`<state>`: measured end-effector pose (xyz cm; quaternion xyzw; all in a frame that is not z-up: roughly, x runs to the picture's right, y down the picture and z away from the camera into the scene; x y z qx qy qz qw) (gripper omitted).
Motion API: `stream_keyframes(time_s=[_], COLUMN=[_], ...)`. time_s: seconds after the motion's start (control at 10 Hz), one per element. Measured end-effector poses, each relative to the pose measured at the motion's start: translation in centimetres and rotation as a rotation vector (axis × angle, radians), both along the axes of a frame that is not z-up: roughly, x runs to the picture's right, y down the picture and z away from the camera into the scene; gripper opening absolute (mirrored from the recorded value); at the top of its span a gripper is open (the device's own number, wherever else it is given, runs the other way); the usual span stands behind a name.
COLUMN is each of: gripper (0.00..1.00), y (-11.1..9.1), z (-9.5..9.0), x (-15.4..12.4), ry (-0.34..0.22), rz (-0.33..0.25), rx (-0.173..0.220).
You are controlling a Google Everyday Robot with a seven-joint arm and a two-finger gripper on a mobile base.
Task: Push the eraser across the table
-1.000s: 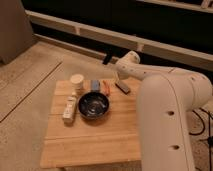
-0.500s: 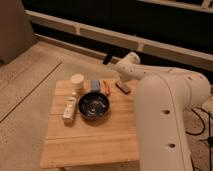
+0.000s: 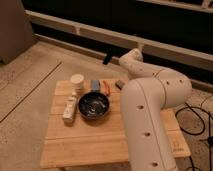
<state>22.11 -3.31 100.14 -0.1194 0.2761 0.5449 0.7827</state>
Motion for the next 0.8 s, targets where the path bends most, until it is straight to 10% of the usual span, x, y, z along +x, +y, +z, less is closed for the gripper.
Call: stream_keyframes(time_s=[0.2,0.4,0.8], gripper=[0.65,0.65,0.65], y=[0.2,-1.3,-10.5], z=[2.3,4.8,7.2], x=[-1.5,-3.8,-9.5], ry=[-0.034,-0.102,-0.286], rz=[-0.013,-0.032,-0.095], rx=[-0.04,0.004,0.306])
